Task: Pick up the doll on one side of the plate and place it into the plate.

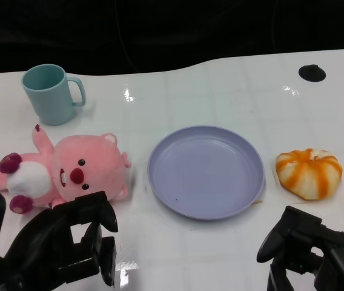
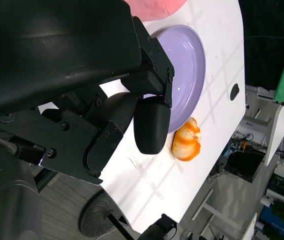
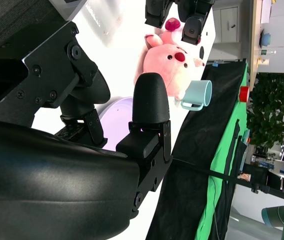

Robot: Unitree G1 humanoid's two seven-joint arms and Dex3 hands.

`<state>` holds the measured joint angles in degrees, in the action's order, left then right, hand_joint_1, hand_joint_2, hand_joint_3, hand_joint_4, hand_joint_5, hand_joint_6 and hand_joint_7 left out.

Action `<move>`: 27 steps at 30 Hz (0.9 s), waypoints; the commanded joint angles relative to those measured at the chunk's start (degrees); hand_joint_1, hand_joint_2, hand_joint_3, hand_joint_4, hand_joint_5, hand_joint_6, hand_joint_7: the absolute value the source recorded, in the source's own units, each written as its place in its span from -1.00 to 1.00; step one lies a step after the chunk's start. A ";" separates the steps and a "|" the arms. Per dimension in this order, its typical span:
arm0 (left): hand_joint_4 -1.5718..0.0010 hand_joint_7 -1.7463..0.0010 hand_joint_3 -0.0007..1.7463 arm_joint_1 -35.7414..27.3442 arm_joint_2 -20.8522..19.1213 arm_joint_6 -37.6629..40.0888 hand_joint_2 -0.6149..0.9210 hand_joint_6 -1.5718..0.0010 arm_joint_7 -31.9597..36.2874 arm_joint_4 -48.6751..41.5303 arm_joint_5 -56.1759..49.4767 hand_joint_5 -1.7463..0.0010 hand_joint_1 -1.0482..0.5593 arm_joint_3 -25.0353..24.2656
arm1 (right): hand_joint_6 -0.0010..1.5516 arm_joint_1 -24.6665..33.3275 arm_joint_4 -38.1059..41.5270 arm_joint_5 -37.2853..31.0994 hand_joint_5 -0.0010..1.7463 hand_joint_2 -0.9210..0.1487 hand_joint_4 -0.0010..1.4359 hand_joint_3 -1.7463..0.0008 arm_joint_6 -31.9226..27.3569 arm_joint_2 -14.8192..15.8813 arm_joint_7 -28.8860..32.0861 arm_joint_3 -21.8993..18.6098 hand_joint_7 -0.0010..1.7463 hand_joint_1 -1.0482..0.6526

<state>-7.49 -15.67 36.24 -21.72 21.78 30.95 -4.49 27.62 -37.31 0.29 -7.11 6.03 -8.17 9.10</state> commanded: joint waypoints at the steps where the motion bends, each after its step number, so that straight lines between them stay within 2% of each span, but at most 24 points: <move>1: -0.19 -1.00 0.76 0.26 -1.22 -0.77 0.27 0.07 -0.79 0.23 -0.81 -1.00 0.17 0.06 | -0.21 -0.06 -0.39 0.03 1.00 -0.10 -0.01 -0.57 0.16 0.10 0.33 -0.06 0.76 0.34; 27: -0.19 -1.00 0.78 0.25 -0.97 -0.62 0.27 0.05 -0.19 0.35 -0.45 -1.00 0.20 -0.37 | -0.21 -0.17 -0.40 0.18 1.00 -0.06 0.00 -0.59 0.68 0.18 0.14 0.00 0.76 0.32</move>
<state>-7.48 -15.92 36.02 -21.94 21.78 30.87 -4.13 27.49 -37.41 0.27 -7.11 6.04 -8.13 9.10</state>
